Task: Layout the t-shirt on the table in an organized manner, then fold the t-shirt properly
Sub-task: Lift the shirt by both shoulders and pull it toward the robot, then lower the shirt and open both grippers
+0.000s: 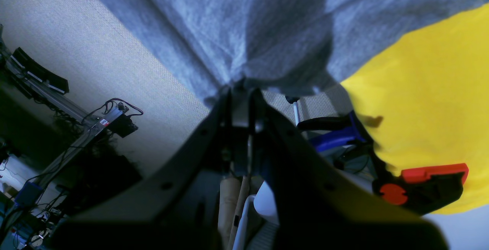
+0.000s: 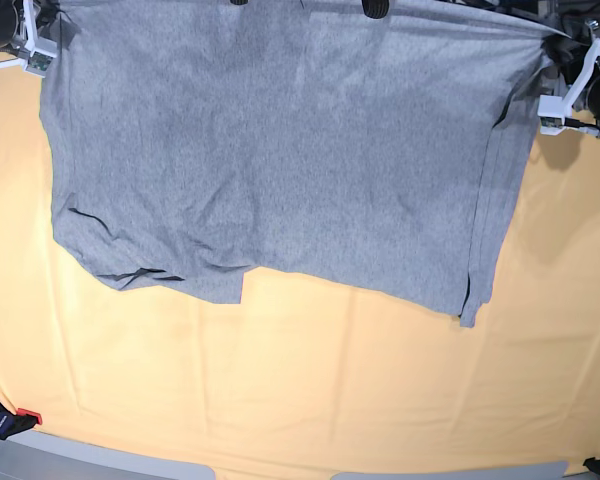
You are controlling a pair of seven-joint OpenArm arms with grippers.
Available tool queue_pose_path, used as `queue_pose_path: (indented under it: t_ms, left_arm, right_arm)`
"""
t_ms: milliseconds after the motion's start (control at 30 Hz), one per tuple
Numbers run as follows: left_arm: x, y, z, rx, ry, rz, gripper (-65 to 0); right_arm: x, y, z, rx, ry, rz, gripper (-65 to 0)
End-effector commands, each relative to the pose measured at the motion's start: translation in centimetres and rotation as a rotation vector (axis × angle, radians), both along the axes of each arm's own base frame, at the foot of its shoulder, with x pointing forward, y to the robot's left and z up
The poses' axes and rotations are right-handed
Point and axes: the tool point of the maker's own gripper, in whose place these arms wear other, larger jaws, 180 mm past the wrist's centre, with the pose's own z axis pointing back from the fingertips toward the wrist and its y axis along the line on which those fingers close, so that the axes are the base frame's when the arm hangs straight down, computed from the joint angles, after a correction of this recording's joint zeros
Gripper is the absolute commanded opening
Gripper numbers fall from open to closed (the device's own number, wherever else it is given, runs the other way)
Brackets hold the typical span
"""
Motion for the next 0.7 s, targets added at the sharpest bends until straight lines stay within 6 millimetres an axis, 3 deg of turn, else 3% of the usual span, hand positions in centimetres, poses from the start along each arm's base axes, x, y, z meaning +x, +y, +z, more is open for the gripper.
queue_pose_path:
  t_ms: [0, 100, 167, 400, 533, 667]
  left_arm:
    - [0.6, 1.1, 0.6, 0.054, -0.014, -0.035, -57.5]
    - [0.6, 1.1, 0.6, 0.054, -0.014, -0.036, -35.9]
    - [0.6, 1.1, 0.6, 0.054, -0.014, -0.036, -25.5]
    - [1.1, 1.1, 0.8, 0.05, -0.035, -0.042, -24.6]
    - [3.8, 1.1, 1.8, 0.052, -0.135, -0.039, -25.2]
    - [7.4, 1.0, 3.9, 0.049, -0.288, -0.032, -25.2]
  right_arm:
    - [0.1, -0.9, 0.3, -0.048, 0.009, 0.031, -63.0]
    - [0.0, -0.7, 0.4, -0.036, 0.012, 0.026, -48.2]
    - [0.0, -0.7, 0.4, -0.039, 0.011, 0.018, -39.2]
    - [0.3, -0.1, 0.6, -0.031, -0.005, 0.036, -38.6]
    - [1.4, 0.9, 1.6, -0.023, -0.062, 0.081, -38.6]
    - [4.1, 0.8, 3.7, -0.059, -0.19, 0.114, -38.6]
